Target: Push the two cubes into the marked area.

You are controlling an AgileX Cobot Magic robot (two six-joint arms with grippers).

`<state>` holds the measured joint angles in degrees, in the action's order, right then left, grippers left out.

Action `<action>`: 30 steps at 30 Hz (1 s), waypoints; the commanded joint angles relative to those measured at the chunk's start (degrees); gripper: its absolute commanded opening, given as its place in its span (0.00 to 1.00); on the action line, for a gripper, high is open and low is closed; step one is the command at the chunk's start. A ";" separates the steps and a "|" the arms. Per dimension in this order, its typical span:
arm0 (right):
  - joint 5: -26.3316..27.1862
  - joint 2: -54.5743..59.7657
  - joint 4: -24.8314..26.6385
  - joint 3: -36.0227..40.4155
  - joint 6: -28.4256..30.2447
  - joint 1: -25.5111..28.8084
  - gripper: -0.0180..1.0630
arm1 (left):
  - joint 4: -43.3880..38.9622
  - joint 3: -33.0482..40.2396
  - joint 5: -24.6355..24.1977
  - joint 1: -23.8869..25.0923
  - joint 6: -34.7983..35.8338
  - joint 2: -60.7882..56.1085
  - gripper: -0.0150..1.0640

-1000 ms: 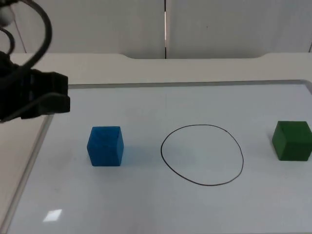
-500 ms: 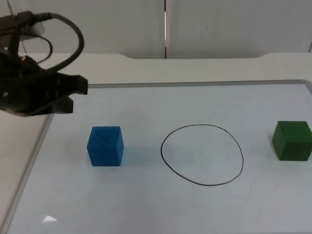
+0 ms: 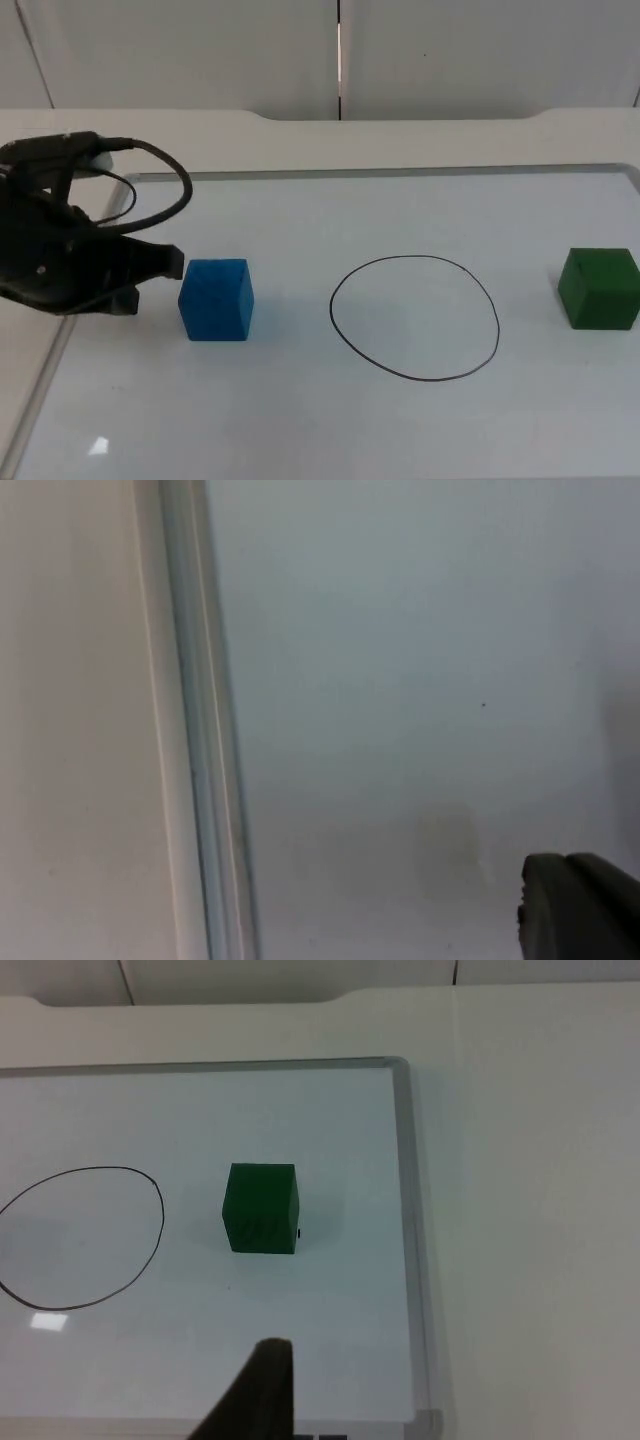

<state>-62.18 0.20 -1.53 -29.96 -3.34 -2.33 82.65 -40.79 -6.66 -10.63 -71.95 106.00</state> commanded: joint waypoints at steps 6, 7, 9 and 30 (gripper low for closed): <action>0.45 -0.20 0.16 0.39 0.18 -0.22 0.99 | 0.63 -1.22 -0.53 -0.40 -0.17 2.03 0.01; 0.45 -0.20 0.16 0.39 0.18 -0.22 0.99 | 0.63 -1.22 -0.53 -0.40 -0.17 2.03 0.01; 0.45 -0.20 0.16 0.39 0.18 -0.22 0.99 | 0.63 -1.48 -0.59 -0.40 -0.17 2.03 0.01; 0.45 -0.20 0.16 0.39 0.18 -0.22 0.99 | 1.97 -2.55 -0.34 -4.13 -0.17 2.03 0.01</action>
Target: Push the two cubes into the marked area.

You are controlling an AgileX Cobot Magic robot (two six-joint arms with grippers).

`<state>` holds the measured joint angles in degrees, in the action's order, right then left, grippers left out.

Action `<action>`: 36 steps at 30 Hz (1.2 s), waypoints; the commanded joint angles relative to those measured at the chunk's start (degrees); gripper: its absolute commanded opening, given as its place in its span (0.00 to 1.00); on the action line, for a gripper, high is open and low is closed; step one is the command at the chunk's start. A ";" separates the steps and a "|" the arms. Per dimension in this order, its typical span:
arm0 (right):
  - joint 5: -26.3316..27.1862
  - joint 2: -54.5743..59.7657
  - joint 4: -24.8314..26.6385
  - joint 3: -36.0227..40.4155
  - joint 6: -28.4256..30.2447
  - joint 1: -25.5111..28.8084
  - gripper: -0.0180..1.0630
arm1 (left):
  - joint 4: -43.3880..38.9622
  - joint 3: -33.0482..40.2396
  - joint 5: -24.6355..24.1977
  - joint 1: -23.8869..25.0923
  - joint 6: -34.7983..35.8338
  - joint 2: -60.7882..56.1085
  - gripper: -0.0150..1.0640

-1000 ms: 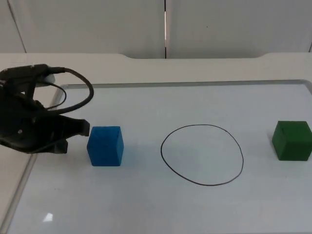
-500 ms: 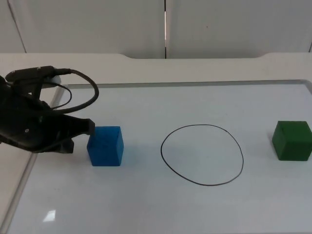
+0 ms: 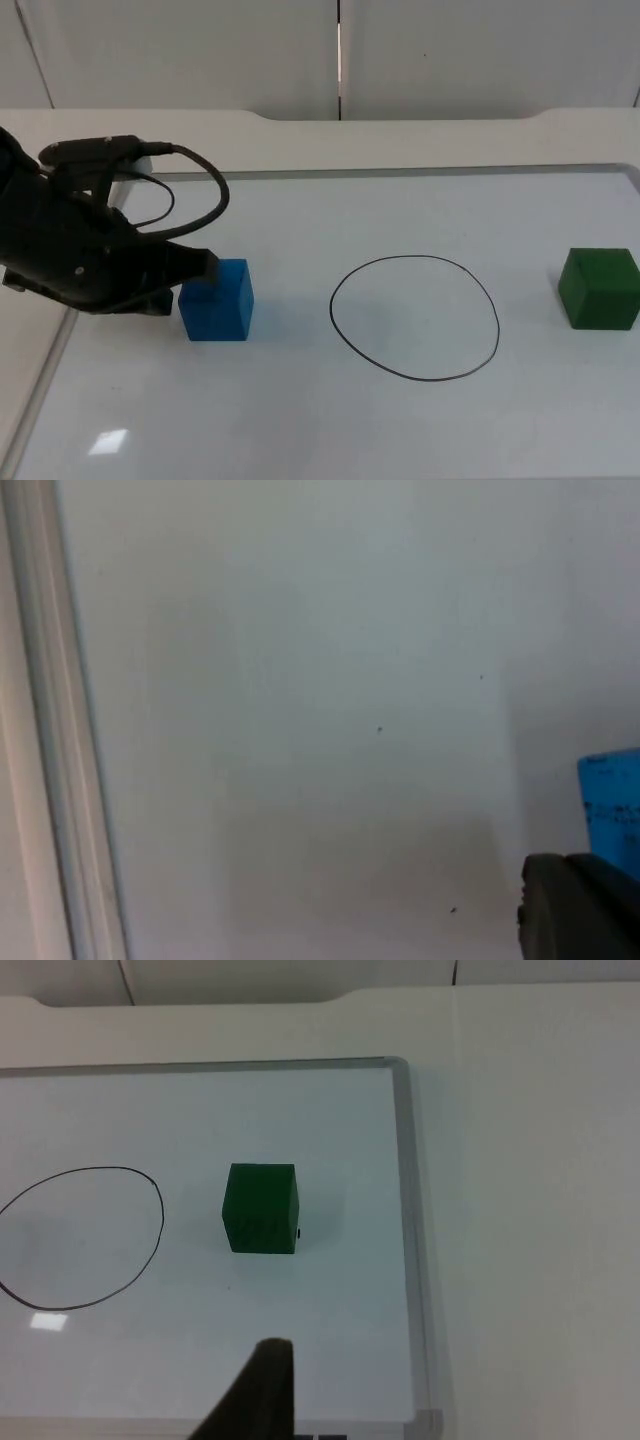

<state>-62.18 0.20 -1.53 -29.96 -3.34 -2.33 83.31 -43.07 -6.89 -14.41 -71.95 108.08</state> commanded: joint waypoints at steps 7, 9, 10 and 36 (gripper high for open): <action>0.45 -0.20 0.16 0.39 0.18 -0.22 0.99 | 1.58 -0.27 -1.96 -0.35 -0.17 -0.05 0.01; 0.45 -0.20 0.16 0.39 0.18 -0.22 0.99 | 1.69 -0.27 -1.95 -0.37 -0.17 -0.05 0.01; 0.45 -0.20 0.16 0.39 0.18 -0.22 0.99 | 1.72 -0.27 -1.95 -0.37 -0.17 -0.05 0.01; 0.45 -0.20 0.16 0.39 0.18 -0.22 0.99 | 4.76 -0.88 -4.56 -3.29 -2.19 -0.05 0.01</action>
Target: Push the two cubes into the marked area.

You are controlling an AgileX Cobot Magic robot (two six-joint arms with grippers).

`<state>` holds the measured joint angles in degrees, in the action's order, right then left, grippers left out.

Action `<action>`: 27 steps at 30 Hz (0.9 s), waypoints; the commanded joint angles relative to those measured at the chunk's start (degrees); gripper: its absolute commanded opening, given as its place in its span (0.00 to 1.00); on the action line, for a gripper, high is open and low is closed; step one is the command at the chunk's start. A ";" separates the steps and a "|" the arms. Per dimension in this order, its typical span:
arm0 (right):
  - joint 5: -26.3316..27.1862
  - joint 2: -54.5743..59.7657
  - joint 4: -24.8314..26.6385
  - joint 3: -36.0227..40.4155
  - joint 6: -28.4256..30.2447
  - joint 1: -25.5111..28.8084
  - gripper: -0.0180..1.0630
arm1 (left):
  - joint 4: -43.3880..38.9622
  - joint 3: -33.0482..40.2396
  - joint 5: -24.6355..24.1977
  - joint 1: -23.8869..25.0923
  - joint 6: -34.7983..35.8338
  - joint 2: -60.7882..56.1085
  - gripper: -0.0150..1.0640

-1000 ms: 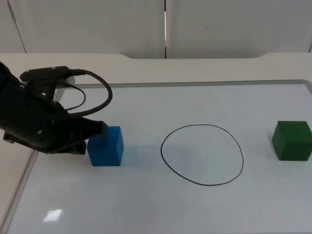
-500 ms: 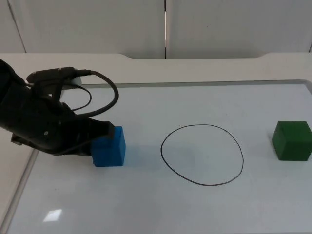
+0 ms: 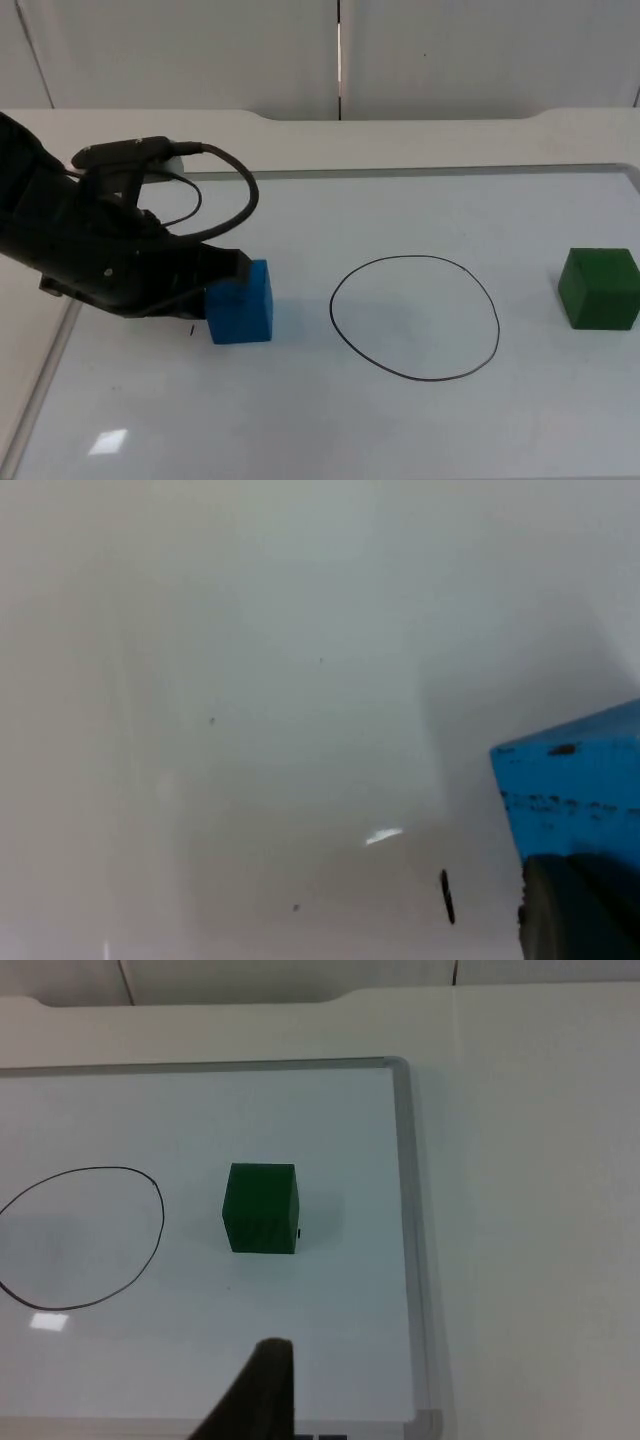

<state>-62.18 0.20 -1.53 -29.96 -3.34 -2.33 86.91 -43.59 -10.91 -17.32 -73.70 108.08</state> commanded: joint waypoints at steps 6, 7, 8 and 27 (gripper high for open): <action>0.45 -0.20 0.16 0.39 0.18 -0.22 0.99 | 1.49 -0.63 -0.77 -0.38 -0.56 -0.05 0.01; 0.45 -0.20 0.16 0.39 0.18 -0.22 0.99 | 1.59 -0.63 -0.83 -0.38 -0.56 -0.05 0.01; 0.45 -0.20 0.16 0.39 0.18 -0.22 0.99 | 1.82 -0.63 -0.96 -0.65 -0.56 -0.05 0.01; 0.45 -0.20 0.16 0.39 0.18 -0.22 0.99 | 2.44 -2.19 0.26 -3.88 -1.07 -0.05 0.01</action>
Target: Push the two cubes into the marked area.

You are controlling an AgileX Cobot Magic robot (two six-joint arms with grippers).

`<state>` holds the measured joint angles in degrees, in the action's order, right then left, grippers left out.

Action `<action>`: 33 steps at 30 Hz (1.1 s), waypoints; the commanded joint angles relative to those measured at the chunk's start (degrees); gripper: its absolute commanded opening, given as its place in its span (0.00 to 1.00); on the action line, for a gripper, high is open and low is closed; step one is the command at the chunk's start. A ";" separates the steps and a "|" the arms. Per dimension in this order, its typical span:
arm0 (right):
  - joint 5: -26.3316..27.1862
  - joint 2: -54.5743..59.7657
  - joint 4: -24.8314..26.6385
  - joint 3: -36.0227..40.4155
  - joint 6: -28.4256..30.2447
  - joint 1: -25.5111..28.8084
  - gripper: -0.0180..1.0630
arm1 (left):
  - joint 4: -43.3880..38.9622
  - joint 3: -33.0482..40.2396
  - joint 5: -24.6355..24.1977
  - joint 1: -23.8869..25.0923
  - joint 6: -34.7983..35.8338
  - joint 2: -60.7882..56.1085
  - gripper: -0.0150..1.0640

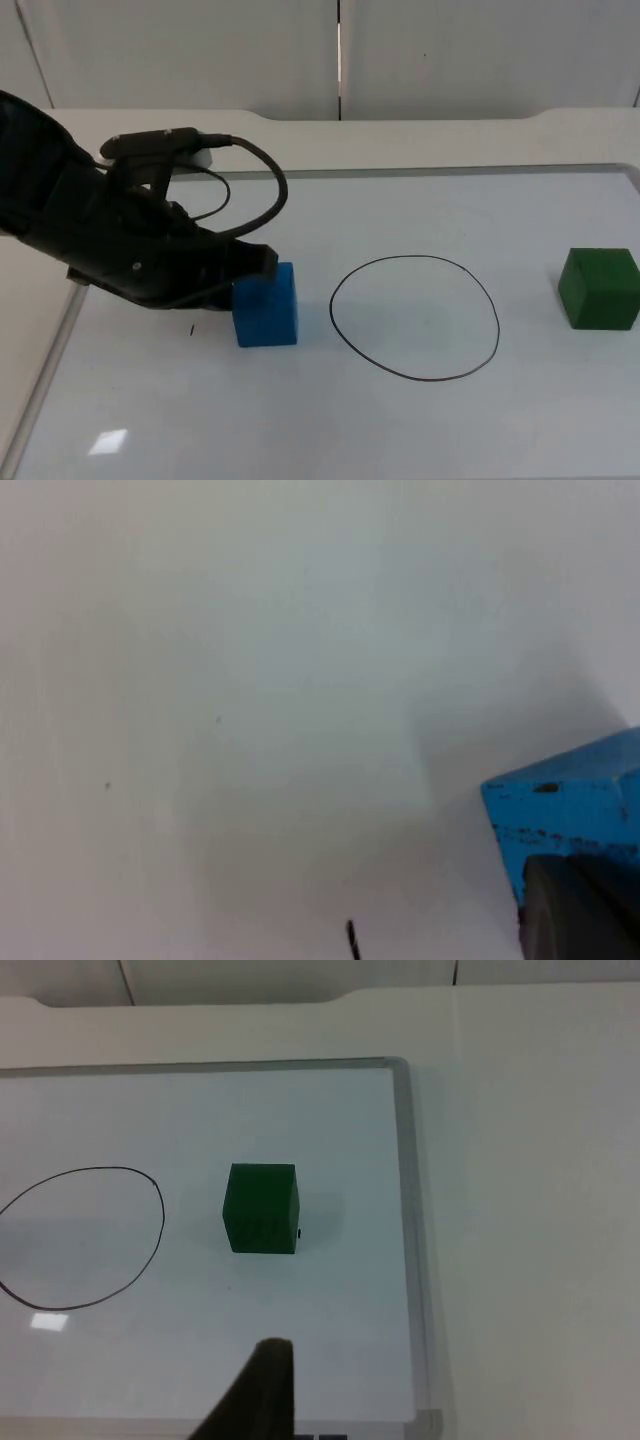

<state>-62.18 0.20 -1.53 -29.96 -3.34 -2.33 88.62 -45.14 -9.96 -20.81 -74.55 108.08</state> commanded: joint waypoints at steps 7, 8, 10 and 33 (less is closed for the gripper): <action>0.45 -0.20 0.16 0.39 0.18 -0.22 0.99 | 1.14 -0.78 -0.69 -0.38 -0.22 -0.05 0.01; 0.45 -0.20 0.16 0.39 0.18 -0.22 0.99 | 1.14 -0.78 -0.69 -0.38 -0.22 0.28 0.01; 0.45 -0.20 0.16 0.39 0.18 -0.22 0.99 | 1.36 -0.78 -0.82 -0.38 -0.22 1.07 0.01; 0.45 -0.20 0.16 0.39 0.18 -0.22 0.99 | 2.21 -2.66 1.67 -5.47 -0.34 2.80 0.01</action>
<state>-62.18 0.20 -1.53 -29.96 -3.09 -2.33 90.07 -47.05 -8.95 -25.61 -74.64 110.90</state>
